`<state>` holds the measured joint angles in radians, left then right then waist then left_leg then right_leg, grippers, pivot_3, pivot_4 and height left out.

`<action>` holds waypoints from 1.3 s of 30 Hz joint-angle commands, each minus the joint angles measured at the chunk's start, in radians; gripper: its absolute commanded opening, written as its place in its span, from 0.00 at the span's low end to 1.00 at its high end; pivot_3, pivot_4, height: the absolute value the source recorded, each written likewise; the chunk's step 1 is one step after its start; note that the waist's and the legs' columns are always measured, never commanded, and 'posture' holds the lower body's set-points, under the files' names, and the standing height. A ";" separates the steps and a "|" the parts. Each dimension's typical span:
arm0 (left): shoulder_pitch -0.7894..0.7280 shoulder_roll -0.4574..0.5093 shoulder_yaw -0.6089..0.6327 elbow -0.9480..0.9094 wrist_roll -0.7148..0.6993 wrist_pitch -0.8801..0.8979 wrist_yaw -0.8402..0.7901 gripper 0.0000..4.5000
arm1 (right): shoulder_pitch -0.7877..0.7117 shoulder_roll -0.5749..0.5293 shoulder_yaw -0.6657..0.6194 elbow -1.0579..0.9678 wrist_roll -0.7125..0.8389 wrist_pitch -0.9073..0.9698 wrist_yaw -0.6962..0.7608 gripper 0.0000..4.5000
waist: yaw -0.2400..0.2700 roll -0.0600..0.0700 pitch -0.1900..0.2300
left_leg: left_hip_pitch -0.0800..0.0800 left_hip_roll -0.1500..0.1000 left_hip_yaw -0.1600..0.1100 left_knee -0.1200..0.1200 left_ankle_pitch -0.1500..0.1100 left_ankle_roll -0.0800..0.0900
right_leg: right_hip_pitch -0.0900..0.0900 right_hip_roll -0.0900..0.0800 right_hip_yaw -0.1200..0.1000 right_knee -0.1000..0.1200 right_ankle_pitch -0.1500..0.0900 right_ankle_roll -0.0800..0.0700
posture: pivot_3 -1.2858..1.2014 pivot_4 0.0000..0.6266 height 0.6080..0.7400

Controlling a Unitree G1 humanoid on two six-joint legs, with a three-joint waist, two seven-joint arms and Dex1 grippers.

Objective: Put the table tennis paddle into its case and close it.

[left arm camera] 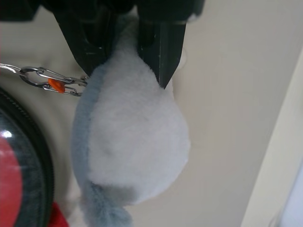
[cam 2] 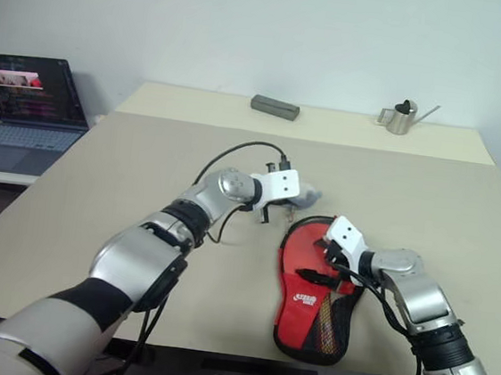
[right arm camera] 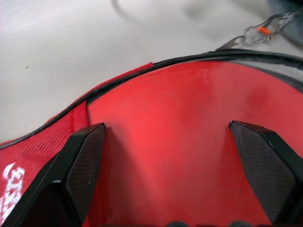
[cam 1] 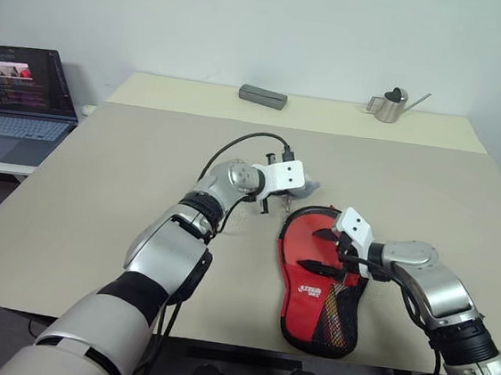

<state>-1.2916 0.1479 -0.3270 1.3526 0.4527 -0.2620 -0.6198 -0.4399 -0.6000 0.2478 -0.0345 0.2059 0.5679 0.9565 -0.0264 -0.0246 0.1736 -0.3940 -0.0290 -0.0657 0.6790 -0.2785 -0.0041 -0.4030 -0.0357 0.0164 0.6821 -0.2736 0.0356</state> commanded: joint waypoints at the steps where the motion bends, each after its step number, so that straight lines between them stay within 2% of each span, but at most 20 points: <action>1: -0.058 -0.007 0.000 -0.006 0.012 0.007 0.077 0.04 | 0.059 -0.032 0.032 0.020 -0.010 0.076 0.019 1.00 | 0.001 0.000 0.000 | 0.000 0.000 0.000 0.000 0.000 0.000 | 0.000 0.000 0.000 0.000 0.000 0.000 | 0.52 0.24 1.00; 12: -0.092 -0.061 0.011 0.011 0.020 0.044 0.190 0.04 | 0.101 -0.052 0.008 -0.061 0.009 0.126 0.007 1.00 | 0.004 0.000 0.000 | -0.001 -0.001 -0.001 0.000 0.000 0.000 | 0.000 -0.001 -0.001 0.000 0.000 0.000 | 0.52 0.24 1.00; 26: -0.121 -0.167 0.008 0.021 0.031 0.060 0.245 0.04 | 0.162 -0.073 -0.041 -0.187 0.050 0.211 -0.041 1.00 | 0.016 0.000 0.000 | -0.002 -0.002 -0.001 0.000 0.000 0.000 | -0.001 -0.001 -0.001 -0.001 -0.001 0.001 | 0.52 0.24 1.00; 39: -0.143 -0.193 -0.019 0.032 0.092 0.088 0.332 0.04 | 0.215 -0.064 -0.045 -0.290 0.083 0.279 -0.099 1.00 | 0.024 -0.001 0.000 | -0.002 -0.002 -0.001 0.000 0.000 0.000 | -0.001 -0.002 -0.001 -0.001 -0.001 0.002 | 0.52 0.24 1.00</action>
<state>-1.3801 -0.0433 -0.3430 1.4107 0.5348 -0.1737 -0.3288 -0.2633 -0.6609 0.1624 -0.3422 0.2764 0.7889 0.8494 -0.0020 -0.0252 0.1739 -0.3964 -0.0311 -0.0671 0.6790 -0.2784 -0.0043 -0.4039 -0.0373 0.0154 0.6812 -0.2744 0.0373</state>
